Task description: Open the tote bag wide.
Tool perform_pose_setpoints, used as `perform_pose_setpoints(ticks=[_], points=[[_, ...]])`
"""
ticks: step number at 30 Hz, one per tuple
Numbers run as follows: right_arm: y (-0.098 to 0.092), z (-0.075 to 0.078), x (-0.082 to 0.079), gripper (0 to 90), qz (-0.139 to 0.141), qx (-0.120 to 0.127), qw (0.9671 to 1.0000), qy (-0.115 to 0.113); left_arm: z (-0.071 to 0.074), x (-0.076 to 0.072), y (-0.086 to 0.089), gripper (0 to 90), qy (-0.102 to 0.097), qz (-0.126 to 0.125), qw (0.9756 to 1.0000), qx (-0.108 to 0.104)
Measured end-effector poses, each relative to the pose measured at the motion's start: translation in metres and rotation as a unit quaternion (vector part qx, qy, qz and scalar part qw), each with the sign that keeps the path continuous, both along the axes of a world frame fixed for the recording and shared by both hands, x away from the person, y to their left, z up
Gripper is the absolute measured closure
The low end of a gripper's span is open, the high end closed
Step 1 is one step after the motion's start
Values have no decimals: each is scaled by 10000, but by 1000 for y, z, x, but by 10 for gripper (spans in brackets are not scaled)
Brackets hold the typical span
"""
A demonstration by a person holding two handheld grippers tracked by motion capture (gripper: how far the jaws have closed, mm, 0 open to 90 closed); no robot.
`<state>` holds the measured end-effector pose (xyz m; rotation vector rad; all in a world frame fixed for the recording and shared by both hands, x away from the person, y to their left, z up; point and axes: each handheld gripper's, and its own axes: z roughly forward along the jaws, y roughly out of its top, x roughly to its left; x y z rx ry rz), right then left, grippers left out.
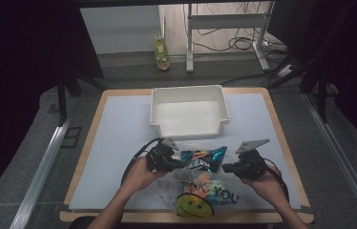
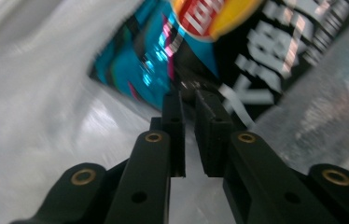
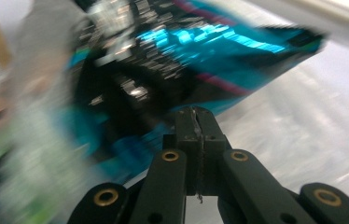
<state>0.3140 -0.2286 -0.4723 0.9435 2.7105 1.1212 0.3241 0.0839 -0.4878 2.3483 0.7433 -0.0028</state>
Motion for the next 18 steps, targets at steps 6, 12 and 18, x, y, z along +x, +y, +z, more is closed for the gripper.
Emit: perform_pose_setpoints(ticks=[6, 12, 18], points=[[-5, 5, -27, 893, 197, 130, 9997, 102, 0, -27, 5, 845, 140, -149, 9996, -177], [-12, 10, -48, 893, 310, 199, 9993, 89, -1, -52, 6, 847, 45, -250, 9989, -397], [-18, 12, -67, 893, 337, 33, 9994, -12, -7, -76, 10, 854, -107, -182, 9985, -502]])
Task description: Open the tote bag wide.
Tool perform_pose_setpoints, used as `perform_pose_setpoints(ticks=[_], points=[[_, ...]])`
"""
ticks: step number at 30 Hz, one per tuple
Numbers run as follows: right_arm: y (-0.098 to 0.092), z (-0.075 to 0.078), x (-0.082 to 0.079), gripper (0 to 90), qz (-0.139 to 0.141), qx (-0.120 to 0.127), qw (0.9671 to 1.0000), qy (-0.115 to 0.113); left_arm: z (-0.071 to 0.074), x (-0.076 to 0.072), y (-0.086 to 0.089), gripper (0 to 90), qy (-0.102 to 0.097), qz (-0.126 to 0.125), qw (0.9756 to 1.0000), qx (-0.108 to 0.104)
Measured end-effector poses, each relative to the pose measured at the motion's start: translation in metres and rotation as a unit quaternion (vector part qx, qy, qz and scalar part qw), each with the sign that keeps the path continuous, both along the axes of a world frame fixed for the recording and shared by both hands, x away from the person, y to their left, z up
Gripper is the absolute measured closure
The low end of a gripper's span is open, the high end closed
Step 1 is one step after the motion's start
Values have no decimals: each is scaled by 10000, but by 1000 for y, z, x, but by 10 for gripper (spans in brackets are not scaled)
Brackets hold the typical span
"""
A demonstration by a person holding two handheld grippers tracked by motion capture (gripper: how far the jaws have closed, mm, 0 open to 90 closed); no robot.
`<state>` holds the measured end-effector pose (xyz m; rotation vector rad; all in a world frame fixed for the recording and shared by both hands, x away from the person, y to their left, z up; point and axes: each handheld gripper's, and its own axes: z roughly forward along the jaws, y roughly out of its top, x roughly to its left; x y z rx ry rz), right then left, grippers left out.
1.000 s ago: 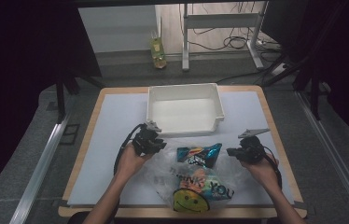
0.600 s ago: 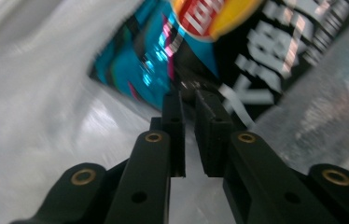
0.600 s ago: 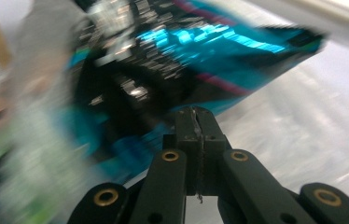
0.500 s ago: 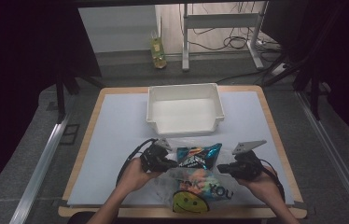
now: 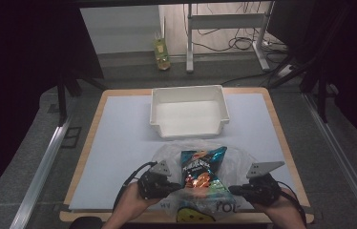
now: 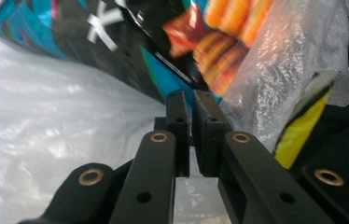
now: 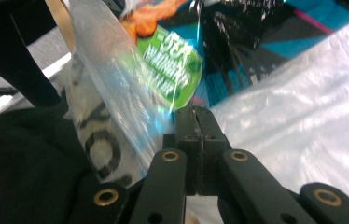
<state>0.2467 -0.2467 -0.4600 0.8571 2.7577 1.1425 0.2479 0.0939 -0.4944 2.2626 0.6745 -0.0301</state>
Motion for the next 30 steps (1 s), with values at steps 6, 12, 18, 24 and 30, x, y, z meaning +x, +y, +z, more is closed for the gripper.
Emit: perform_pose_setpoints(ticks=[6, 12, 18, 24, 30], points=[[-8, -2, -15, 893, -5, -112, 9999, -26, -7, -24, 1, 852, -192, -8, 9998, 58], [-12, -6, -26, 893, -33, -248, 9997, 28, -12, -40, 1, 849, -268, -64, 9996, -37], [-14, -3, -31, 893, -70, -296, 9995, -49, -17, -52, -1, 846, -366, -130, 9992, 30], [3, 21, -26, 893, 107, 117, 9994, -294, -16, -56, -7, 846, -506, -234, 9984, 89], [42, 11, -10, 892, 433, 243, 9983, -294, -18, -63, -13, 843, -689, -331, 9967, 282]])
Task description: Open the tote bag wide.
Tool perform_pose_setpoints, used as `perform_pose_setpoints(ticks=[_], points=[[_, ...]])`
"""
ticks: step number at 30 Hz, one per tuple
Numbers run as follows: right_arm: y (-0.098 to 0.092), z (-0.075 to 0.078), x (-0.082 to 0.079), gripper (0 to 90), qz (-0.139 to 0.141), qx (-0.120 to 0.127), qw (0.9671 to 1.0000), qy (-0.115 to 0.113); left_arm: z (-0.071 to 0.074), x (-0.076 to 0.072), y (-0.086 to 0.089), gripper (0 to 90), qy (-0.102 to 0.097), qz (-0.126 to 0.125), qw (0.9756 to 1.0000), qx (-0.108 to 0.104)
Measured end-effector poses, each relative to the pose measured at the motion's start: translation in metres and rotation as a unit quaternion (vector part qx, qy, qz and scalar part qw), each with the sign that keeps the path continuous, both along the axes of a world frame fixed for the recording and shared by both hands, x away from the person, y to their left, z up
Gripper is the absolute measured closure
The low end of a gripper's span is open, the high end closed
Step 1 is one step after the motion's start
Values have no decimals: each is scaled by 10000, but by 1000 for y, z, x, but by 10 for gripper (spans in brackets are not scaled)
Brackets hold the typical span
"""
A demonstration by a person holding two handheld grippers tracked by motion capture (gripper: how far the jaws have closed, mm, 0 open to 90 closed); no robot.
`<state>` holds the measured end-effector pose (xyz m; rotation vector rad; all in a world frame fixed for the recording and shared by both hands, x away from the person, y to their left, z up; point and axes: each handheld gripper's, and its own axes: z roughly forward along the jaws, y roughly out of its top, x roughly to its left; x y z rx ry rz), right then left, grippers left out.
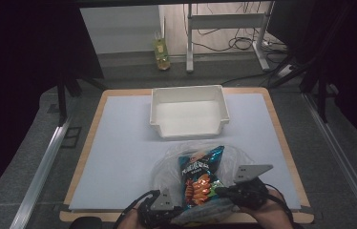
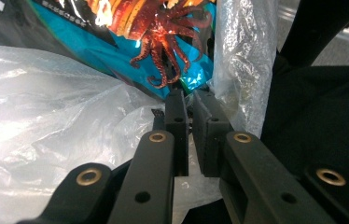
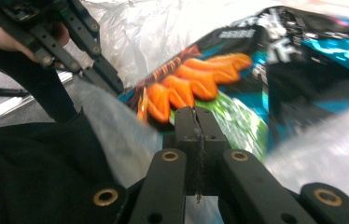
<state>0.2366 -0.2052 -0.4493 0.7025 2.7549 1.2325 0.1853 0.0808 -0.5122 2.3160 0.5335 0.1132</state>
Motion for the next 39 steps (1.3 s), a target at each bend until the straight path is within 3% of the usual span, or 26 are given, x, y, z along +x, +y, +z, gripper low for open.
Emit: perform_pose_setpoints(ticks=[5, 10, 16, 21, 26, 31, 37, 39], points=[[8, -12, -1, 892, 151, -148, 9996, 172, 0, -3, 0, 840, -136, -7, 9999, 86], [-5, -15, -17, 892, 195, -253, 9991, 296, 3, -7, 0, 840, -207, 0, 9998, -13], [-24, -32, -29, 892, -21, -502, 9979, 415, 2, -13, 0, 837, -146, 41, 9998, -116], [-40, -47, -26, 892, -382, -651, 9959, 495, -7, -14, 5, 837, -11, 116, 9999, 27], [-51, -56, -15, 892, -646, -618, 9944, 564, -15, -12, 6, 838, 135, 93, 9994, 292], [-48, -61, -10, 892, -634, -603, 9943, 614, -26, -7, 5, 838, 277, 186, 9974, 634], [-50, -67, -4, 892, -743, -590, 9938, 582, -30, -1, 10, 862, 215, 419, 9953, 847], [-54, -68, -2, 893, -823, -531, 9933, 609, -32, 1, 12, 873, 284, 494, 9953, 785]])
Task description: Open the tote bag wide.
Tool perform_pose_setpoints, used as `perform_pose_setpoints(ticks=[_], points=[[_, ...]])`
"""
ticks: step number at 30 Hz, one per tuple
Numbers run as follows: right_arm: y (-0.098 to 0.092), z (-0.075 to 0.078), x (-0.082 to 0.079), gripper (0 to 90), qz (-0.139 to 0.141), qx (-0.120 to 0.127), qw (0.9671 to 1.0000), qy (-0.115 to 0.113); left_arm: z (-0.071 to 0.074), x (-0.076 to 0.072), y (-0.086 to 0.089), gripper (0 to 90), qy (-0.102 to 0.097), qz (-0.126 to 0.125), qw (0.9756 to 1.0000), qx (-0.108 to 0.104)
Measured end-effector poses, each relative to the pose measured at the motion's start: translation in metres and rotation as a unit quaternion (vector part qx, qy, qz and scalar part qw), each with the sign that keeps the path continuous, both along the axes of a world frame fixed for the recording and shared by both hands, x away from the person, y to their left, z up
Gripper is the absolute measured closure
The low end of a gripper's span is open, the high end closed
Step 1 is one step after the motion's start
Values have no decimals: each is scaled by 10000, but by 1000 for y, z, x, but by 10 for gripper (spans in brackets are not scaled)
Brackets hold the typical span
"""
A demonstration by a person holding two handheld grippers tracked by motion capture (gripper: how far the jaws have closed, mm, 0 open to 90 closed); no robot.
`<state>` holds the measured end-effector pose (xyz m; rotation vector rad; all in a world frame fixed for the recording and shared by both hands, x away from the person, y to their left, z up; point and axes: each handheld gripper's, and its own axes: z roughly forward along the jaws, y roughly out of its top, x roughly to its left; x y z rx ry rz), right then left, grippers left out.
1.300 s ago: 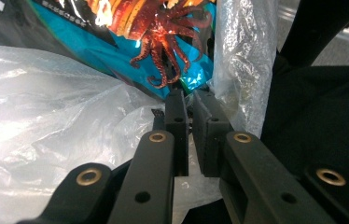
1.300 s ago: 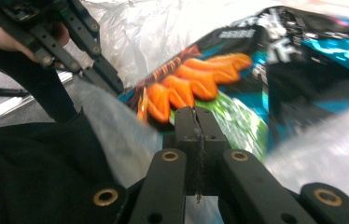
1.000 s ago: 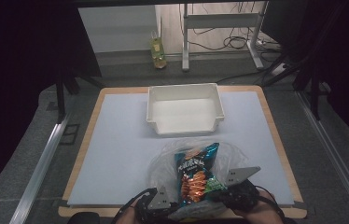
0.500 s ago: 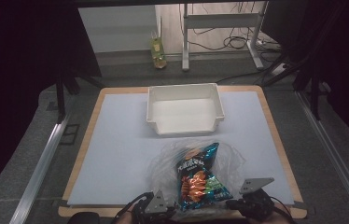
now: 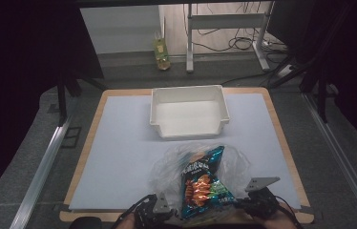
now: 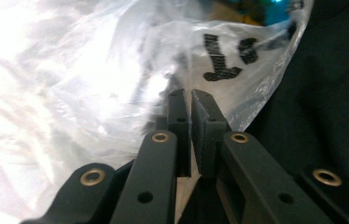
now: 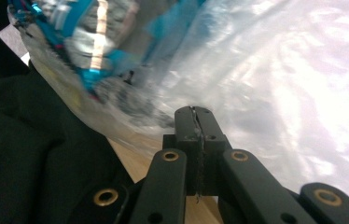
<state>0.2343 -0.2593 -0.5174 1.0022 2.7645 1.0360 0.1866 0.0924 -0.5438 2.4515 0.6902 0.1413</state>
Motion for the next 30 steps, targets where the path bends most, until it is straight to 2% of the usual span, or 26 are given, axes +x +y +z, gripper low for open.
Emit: perform_pose_setpoints(ticks=[4, 7, 9, 10, 12, 14, 15, 16, 19, 20, 21, 23, 24, 25, 28, 30], points=[[-9, -2, 4, 893, -141, 153, 9998, 61, 0, 2, 2, 884, 137, 41, 9999, -61], [-13, -3, 5, 893, -190, 280, 9992, 193, 1, 2, 4, 888, 270, 118, 9996, 3], [-11, -4, 4, 893, -141, 370, 9989, 265, 3, 3, 9, 892, 294, 234, 9992, 128], [-10, -5, 4, 892, -106, 432, 9985, 305, 4, 4, 11, 893, 343, 257, 9990, 120], [-7, -6, 3, 893, -47, 468, 9983, 337, 7, 4, 12, 891, 345, 244, 9991, -75], [-5, -6, 3, 892, -41, 464, 9984, 325, 14, 3, 11, 883, 335, 130, 9988, -328], [-5, -6, 3, 892, -43, 464, 9984, 321, 20, 3, 9, 881, 360, 42, 9975, -603], [-5, -6, 3, 892, -42, 450, 9985, 321, 24, 3, 8, 876, 354, -3, 9967, -730], [-7, -6, 2, 892, -74, 448, 9985, 298, 37, 1, 0, 865, 5, -57, 9952, -980], [-8, -5, 2, 892, -81, 436, 9986, 295, 39, 2, -2, 859, -26, -116, 9938, -1103], [-9, -5, 2, 891, -101, 441, 9985, 295, 38, 2, -6, 858, 27, -174, 9934, -1135], [-11, -6, 3, 892, -115, 444, 9985, 287, 32, 3, -15, 850, 105, -273, 9961, -827], [-11, -5, 3, 892, -122, 441, 9985, 284, 27, 4, -18, 853, 207, -281, 9969, -705], [-12, -5, 4, 892, -136, 440, 9985, 279, 22, 5, -19, 856, 342, -270, 9971, -619], [-13, -5, 4, 892, -166, 414, 9987, 254, 12, 6, -18, 860, 545, -252, 9975, -373], [-14, -5, 4, 891, -176, 421, 9986, 264, 10, 4, -18, 859, 464, -230, 9982, -286]])
